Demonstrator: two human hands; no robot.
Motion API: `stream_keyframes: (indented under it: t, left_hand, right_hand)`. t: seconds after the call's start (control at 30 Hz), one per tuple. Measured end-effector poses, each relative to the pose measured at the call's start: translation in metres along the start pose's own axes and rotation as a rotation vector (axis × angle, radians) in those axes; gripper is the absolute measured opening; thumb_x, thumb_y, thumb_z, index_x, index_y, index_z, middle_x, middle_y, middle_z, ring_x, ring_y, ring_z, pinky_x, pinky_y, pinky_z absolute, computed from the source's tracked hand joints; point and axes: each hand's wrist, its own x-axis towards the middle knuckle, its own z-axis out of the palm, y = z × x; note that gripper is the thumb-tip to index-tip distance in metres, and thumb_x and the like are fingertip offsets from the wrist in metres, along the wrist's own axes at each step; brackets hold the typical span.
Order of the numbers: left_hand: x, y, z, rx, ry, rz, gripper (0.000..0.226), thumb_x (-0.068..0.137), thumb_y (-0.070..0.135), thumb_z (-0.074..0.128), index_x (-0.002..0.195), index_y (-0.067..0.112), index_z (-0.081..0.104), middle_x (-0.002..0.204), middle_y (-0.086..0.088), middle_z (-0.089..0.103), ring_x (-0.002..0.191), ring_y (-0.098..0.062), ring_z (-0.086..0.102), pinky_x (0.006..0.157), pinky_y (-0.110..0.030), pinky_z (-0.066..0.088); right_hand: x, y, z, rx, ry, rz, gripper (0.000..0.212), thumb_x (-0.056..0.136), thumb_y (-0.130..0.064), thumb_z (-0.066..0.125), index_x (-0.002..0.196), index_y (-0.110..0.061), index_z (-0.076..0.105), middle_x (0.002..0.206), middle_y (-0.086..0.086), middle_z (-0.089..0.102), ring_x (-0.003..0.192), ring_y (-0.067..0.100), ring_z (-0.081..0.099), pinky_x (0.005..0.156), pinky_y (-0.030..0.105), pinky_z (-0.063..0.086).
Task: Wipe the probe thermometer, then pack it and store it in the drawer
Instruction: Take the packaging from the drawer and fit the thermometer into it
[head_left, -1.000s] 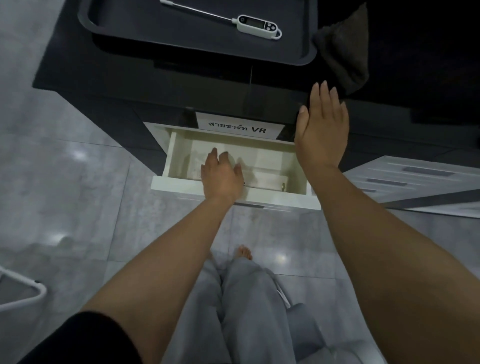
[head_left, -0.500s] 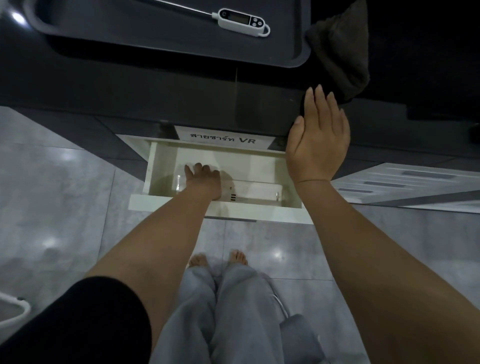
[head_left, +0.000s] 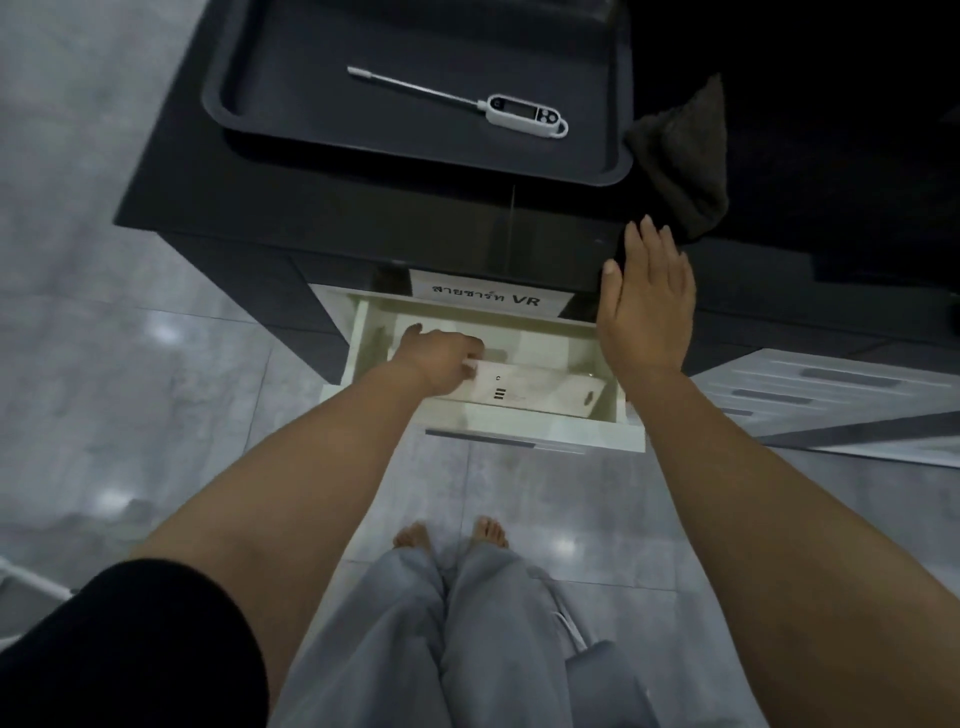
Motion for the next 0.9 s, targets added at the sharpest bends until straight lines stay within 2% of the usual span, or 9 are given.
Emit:
stream_keyframes:
  t: [0.13,0.23,0.37,0.53,0.63,0.73,0.8,0.83,0.9]
  left_hand:
    - [-0.026,0.002,-0.039,-0.021,-0.012,0.116,0.026,0.096,0.033,0.055,0.121,0.026,0.059,0.126,0.001,0.062,0.112,-0.026,0.057,0.084,-0.029,0.042]
    - [-0.046,0.007,-0.075,-0.032,-0.06,0.165,0.027,0.094,0.035,0.058,0.12,0.027,0.059,0.125,0.003,0.06,0.104,-0.023,0.059,0.081,-0.037,0.054]
    - [-0.077,0.02,-0.135,-0.008,-0.027,0.251,0.008,0.094,0.032,0.058,0.1,0.028,0.06,0.1,0.008,0.061,0.091,-0.017,0.058,0.071,-0.032,0.046]
    - [-0.102,0.026,-0.188,0.051,0.039,0.275,0.009,0.092,0.033,0.059,0.099,0.028,0.061,0.103,0.008,0.064,0.099,-0.019,0.06,0.081,-0.034,0.046]
    - [-0.099,0.027,-0.2,0.174,0.394,0.21,0.028,0.091,0.037,0.059,0.119,0.03,0.058,0.122,0.005,0.061,0.119,-0.023,0.05,0.102,-0.041,0.032]
    - [-0.095,0.03,-0.199,-0.147,0.884,0.068,0.041,0.09,0.027,0.063,0.129,0.023,0.052,0.134,-0.003,0.051,0.125,-0.025,0.044,0.105,-0.038,0.031]
    - [-0.092,0.035,-0.191,-0.435,1.101,-0.097,0.042,0.089,0.027,0.066,0.126,0.017,0.049,0.13,-0.006,0.049,0.119,-0.023,0.045,0.099,-0.036,0.038]
    - [-0.087,0.037,-0.186,-0.557,1.1,-0.169,0.042,0.088,0.03,0.067,0.123,0.015,0.048,0.127,-0.006,0.049,0.115,-0.022,0.047,0.096,-0.035,0.042]
    - [-0.073,0.04,-0.18,-0.831,0.88,-0.243,0.041,0.089,0.042,0.065,0.114,0.015,0.047,0.117,-0.004,0.056,0.104,-0.021,0.055,0.087,-0.036,0.049]
  right_hand:
    - [-0.031,-0.016,-0.021,-0.045,0.029,-0.153,0.033,0.098,-0.028,0.044,0.12,-0.006,0.056,0.135,0.013,0.053,0.121,0.031,0.049,0.111,0.044,0.032]
    - [-0.039,-0.033,-0.039,-0.08,-0.097,-0.313,0.034,0.093,-0.04,0.043,0.1,-0.011,0.06,0.1,0.008,0.062,0.091,0.029,0.057,0.083,0.039,0.042]
    - [-0.029,-0.053,-0.067,-0.144,-0.137,-0.454,0.045,0.096,-0.053,0.038,0.084,-0.014,0.058,0.075,0.005,0.061,0.07,0.029,0.057,0.063,0.036,0.033]
    - [-0.011,-0.077,-0.095,-0.109,-0.241,-0.348,0.042,0.099,-0.059,0.031,0.097,-0.02,0.048,0.089,0.004,0.069,0.083,0.032,0.065,0.058,0.035,0.033]
    - [0.003,-0.086,-0.106,-0.104,-0.183,-0.252,0.045,0.099,-0.059,0.029,0.099,-0.018,0.049,0.086,0.007,0.069,0.082,0.035,0.065,0.058,0.036,0.034]
    - [0.023,-0.087,-0.114,0.011,-0.108,-0.055,0.047,0.1,-0.058,0.029,0.092,-0.016,0.049,0.082,0.01,0.067,0.074,0.036,0.062,0.059,0.038,0.04]
    - [0.037,-0.087,-0.117,0.093,-0.064,0.058,0.048,0.101,-0.058,0.028,0.087,-0.016,0.047,0.079,0.009,0.064,0.065,0.032,0.055,0.057,0.038,0.038]
    - [0.046,-0.088,-0.117,0.107,-0.05,0.086,0.048,0.101,-0.058,0.027,0.086,-0.016,0.047,0.077,0.007,0.062,0.064,0.03,0.054,0.056,0.036,0.036]
    - [0.06,-0.091,-0.115,0.095,-0.047,0.078,0.049,0.101,-0.058,0.027,0.086,-0.016,0.048,0.077,0.006,0.063,0.062,0.028,0.055,0.053,0.034,0.034]
